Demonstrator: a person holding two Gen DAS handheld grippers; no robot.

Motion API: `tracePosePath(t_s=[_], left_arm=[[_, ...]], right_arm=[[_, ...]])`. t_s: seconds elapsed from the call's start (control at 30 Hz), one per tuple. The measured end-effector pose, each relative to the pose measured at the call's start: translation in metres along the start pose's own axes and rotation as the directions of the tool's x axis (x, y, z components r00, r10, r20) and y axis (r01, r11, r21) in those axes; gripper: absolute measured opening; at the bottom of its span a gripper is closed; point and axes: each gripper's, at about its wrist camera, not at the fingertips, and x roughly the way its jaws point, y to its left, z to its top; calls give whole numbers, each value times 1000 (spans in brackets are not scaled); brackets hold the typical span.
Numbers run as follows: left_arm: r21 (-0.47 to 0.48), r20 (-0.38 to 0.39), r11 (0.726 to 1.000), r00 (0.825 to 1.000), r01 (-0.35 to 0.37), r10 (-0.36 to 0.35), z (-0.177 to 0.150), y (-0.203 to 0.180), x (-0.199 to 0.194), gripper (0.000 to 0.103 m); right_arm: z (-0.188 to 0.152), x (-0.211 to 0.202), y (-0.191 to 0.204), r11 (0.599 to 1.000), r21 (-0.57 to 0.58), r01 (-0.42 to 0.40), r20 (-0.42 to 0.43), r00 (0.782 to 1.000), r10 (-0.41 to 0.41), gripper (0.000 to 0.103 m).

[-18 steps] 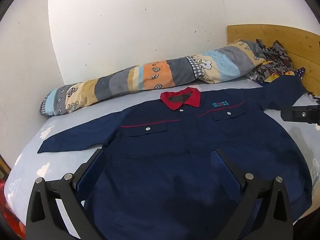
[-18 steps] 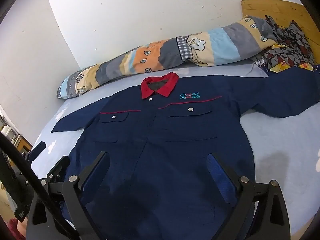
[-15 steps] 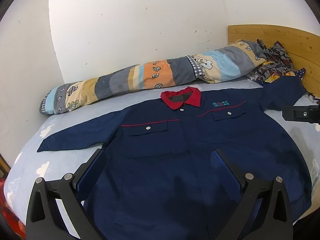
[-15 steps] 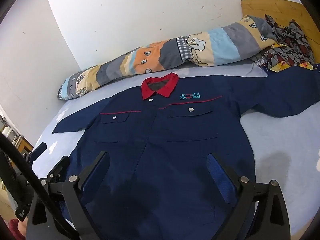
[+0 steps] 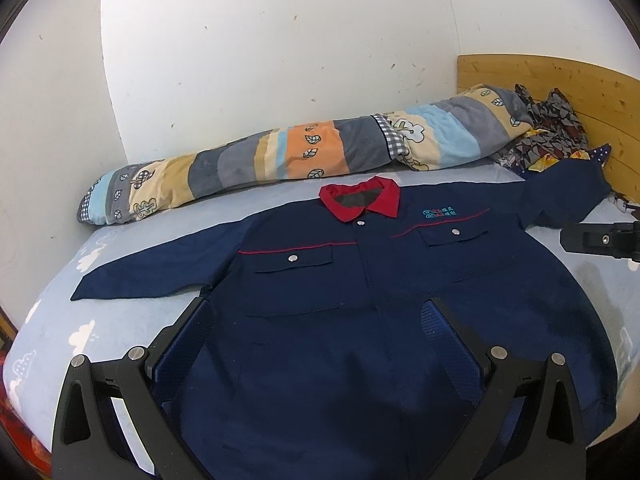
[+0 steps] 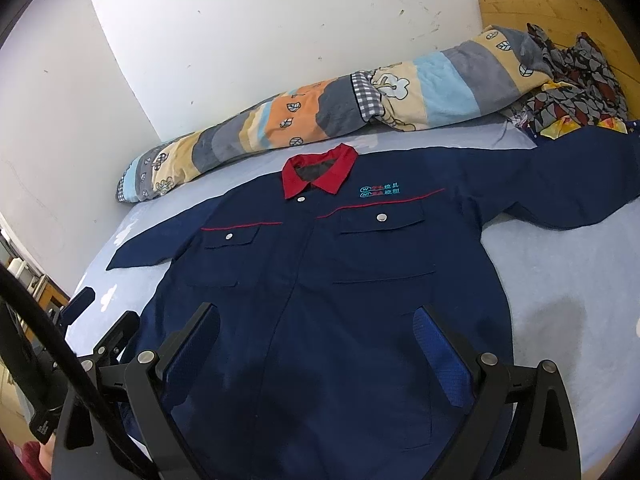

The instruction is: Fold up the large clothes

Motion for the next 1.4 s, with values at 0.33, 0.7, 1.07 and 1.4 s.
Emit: tracePosePath(t_s=[0.33,0.7,1.07,1.4], left_arm=[[-12,25,1000,1000,-6,6,2,-2,-2,103],[17,17,1000,1000,6,-7,7,-16,-2,103],[26,-30,999,999,22,-21,3,-22,3,103],[29,-93,999,995,43,-40,-3,-24,15,103]], right_arm=[[0,0,-2,1000,-1,5,7,1000,-5,100],[1,0,-2,999,27,-28,-20,999,29,100],[7,-6,-12,991,112,-73,-30,997,76,100],[27,-54,-127,953,300,28,109,992,-64,100]])
